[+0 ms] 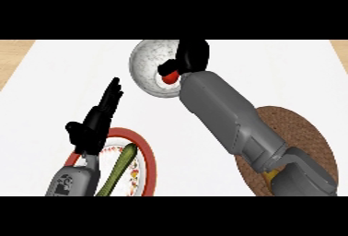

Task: Pick the tomato from the placemat and place it in the bowl

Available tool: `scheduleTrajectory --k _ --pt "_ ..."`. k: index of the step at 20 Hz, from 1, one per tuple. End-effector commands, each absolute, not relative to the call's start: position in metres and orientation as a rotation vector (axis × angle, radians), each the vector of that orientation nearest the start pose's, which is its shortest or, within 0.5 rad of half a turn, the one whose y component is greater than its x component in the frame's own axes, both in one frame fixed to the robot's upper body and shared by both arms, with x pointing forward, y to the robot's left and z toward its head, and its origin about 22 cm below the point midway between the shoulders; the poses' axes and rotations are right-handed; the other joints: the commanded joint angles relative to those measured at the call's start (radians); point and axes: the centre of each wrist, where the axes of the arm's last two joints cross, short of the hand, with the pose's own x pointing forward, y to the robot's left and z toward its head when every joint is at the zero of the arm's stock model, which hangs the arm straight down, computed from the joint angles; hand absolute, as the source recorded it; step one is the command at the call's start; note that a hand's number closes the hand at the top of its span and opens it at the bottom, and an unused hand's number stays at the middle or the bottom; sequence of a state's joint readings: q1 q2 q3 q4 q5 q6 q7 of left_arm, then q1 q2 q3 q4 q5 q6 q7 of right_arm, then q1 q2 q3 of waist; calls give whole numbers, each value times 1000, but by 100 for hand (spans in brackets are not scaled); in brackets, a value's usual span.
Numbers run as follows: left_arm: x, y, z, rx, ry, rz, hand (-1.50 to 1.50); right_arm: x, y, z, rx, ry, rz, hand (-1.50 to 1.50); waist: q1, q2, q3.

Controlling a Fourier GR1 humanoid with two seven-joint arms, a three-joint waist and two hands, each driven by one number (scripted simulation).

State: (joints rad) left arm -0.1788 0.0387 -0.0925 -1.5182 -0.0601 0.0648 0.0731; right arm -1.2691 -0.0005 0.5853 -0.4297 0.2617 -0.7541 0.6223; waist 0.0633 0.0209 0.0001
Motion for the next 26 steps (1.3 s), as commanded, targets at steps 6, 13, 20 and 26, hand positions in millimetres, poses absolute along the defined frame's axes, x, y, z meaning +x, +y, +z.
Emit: scheduleTrajectory --k 6,13,20,26 --pt "281 195 50 34 -1605 -162 0 423 -8 139 -838 -1690 147 -150 -15 -13 0" --pt "283 207 29 74 -1573 -126 0 416 -15 154 -641 -1694 34 -150 -67 -23 0" --pt "267 230 37 79 -1603 -95 0 394 -55 147 -504 -1702 -20 -150 -74 -30 0" --pt "262 231 29 71 -1581 -106 0 351 -59 108 -438 -1736 18 -150 -66 -25 0"
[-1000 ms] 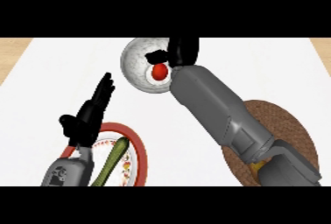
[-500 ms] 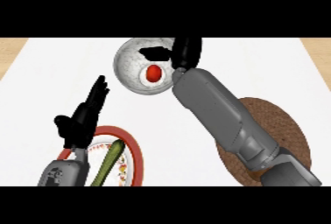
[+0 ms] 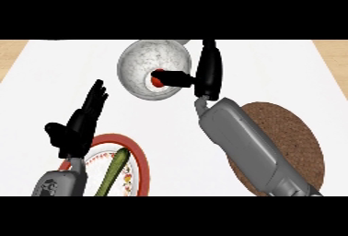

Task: Pick the tomato from the placemat and place it in the bowl

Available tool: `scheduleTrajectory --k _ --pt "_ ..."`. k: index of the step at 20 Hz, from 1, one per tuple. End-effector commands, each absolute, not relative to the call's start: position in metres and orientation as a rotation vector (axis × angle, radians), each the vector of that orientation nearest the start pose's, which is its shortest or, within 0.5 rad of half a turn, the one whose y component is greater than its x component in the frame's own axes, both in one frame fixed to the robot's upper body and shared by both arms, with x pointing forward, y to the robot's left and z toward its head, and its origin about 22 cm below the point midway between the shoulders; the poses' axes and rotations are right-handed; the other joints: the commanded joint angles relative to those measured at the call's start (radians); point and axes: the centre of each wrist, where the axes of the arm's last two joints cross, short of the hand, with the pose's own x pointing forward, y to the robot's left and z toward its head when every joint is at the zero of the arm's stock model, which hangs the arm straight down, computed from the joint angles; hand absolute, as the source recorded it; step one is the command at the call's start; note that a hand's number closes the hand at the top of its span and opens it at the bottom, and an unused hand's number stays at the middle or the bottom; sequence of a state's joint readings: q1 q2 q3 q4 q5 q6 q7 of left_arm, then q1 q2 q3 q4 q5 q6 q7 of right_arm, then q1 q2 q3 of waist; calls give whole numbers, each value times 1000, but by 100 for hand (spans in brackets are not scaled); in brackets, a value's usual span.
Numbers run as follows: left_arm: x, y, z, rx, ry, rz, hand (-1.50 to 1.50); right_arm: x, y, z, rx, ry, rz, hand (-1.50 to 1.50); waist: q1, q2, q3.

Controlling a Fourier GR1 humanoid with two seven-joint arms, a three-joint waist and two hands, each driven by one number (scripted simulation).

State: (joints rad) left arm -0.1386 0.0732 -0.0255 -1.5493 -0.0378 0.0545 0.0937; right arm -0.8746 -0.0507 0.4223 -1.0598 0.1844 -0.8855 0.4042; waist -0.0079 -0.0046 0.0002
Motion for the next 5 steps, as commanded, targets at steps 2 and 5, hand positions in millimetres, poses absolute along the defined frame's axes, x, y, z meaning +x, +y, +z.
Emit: scheduleTrajectory --k 2,5 --pt "270 217 41 66 -1595 -94 0 337 -58 104 -425 -1719 37 -150 3 1 0" --pt "266 215 30 69 -1579 -107 0 350 -76 106 -436 -1719 48 -150 10 4 0"
